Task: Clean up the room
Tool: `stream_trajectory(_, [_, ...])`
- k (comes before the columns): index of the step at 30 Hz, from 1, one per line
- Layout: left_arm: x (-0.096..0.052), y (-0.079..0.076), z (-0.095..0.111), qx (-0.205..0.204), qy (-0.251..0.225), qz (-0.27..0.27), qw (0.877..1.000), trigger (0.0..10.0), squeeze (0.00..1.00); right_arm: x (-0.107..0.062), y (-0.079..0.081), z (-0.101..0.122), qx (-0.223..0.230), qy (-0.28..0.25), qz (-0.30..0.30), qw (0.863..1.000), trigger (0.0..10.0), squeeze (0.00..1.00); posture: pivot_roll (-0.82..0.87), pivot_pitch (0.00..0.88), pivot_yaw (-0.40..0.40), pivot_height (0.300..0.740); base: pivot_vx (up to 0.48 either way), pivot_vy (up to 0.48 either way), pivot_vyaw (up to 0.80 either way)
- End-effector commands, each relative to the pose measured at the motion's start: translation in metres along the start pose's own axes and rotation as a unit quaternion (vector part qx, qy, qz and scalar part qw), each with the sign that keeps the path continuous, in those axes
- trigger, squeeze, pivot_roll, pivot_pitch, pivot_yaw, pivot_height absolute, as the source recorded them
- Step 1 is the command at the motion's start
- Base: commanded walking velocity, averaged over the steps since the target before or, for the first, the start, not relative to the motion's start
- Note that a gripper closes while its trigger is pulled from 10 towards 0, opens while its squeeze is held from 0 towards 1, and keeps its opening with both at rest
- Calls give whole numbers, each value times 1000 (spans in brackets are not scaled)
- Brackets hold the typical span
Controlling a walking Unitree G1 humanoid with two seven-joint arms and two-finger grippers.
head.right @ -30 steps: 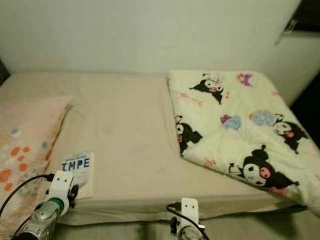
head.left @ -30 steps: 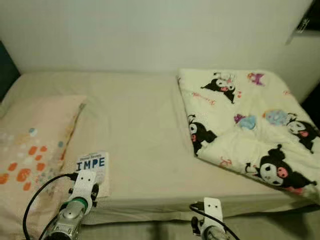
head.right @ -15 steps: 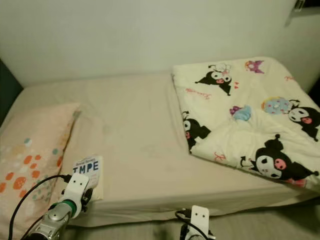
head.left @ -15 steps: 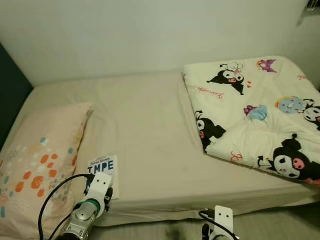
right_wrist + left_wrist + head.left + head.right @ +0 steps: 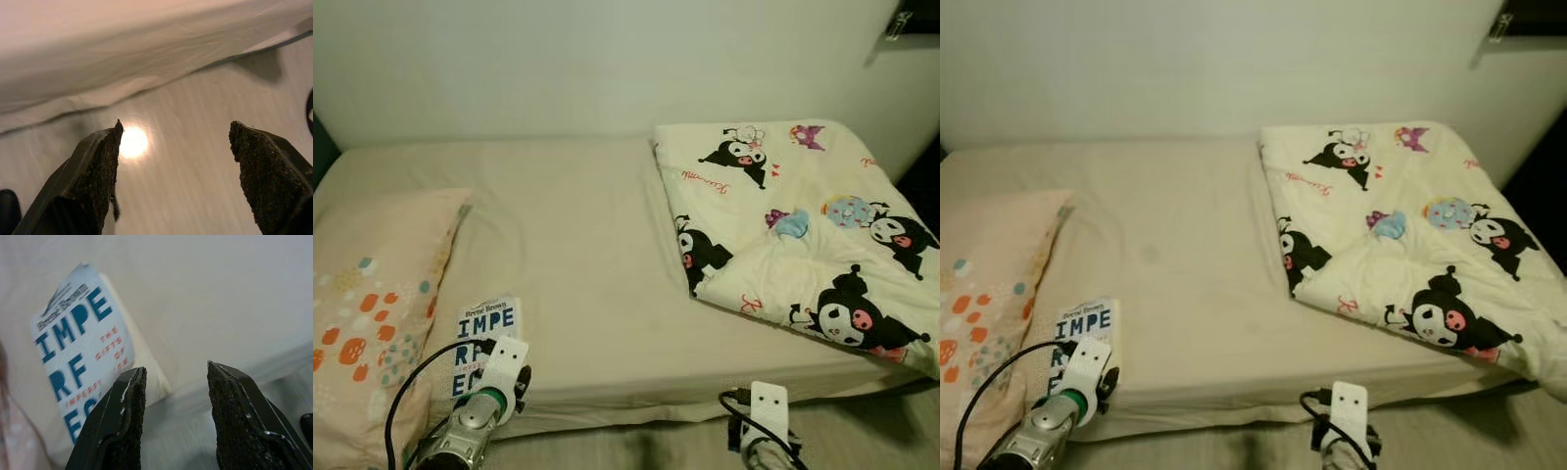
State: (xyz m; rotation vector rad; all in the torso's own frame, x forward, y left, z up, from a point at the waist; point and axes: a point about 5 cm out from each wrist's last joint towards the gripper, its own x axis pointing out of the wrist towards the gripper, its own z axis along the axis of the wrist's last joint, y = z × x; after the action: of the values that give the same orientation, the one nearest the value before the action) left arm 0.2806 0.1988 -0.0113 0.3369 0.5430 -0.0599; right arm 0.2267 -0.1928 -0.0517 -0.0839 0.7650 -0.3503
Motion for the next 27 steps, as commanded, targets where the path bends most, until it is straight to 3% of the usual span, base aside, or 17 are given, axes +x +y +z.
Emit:
stream_trajectory(1, [-1,-2,-6,6,11,-3,1000,10000,0,-2,0,-10,-8,18,5,1000,10000,0,-48,62,-8,740,0,0,0])
stream_trajectory(3, [-1,-2,-6,-1,11,1,1000,10000,0,-2,-1,-12,-3,16,9,1000,10000,0,-13,50,33,740,0,0,0])
stream_trajectory(4, [-2,-3,-7,-16,11,5,1000,10000,0,-2,1,-9,23,5,13,1000,10000,0,14,41,48,740,0,0,0])
stream_trajectory(8, [-2,-4,-8,-38,15,15,999,10000,0,-1,4,-9,45,7,21,999,10000,0,37,57,63,740,0,0,0])
stream_trajectory(10, [-3,-4,-9,-44,15,17,999,10000,0,-3,11,-14,25,18,38,999,10000,0,13,62,62,740,0,0,0])
stream_trajectory(12, [-3,-6,-10,-46,14,14,999,10000,0,-10,27,-26,-28,40,77,996,10000,0,26,47,45,740,0,0,0])
stream_trajectory(15, [-3,-8,-11,-42,16,11,999,10000,0,-12,34,-28,-50,39,90,994,10000,0,31,48,37,740,0,0,0])
stream_trajectory(21, [-3,-9,-11,-27,19,2,999,10000,0,-12,36,-20,-44,22,88,995,10000,0,28,42,25,740,0,0,0])
stream_trajectory(27, [-3,-10,-11,-31,16,2,999,10000,0,-10,40,-9,-68,-7,92,993,10000,0,21,18,20,740,0,0,0])
